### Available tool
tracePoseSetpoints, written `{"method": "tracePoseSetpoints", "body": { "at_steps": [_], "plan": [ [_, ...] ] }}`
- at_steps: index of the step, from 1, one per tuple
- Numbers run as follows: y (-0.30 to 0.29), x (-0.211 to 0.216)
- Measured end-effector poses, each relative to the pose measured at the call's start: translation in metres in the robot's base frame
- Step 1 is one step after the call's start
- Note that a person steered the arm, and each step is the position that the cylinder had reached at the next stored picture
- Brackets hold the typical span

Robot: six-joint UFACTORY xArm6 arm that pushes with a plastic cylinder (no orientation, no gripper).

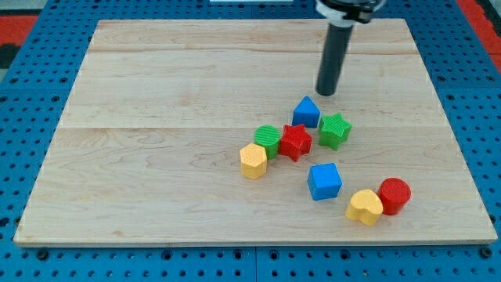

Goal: Push the blue triangle towards the red star

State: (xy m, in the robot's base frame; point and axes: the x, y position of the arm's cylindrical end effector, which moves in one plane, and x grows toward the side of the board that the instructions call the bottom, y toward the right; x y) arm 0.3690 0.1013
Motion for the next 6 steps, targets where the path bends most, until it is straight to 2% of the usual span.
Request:
{"method": "tracePoseSetpoints", "body": {
  "at_steps": [1, 2, 3, 5, 6],
  "plan": [
    [-0.011, -0.003],
    [-0.011, -0.049],
    [-0.046, -0.081],
    [-0.002, 0.010],
    [-0.010, 0.052]
  ]
}}
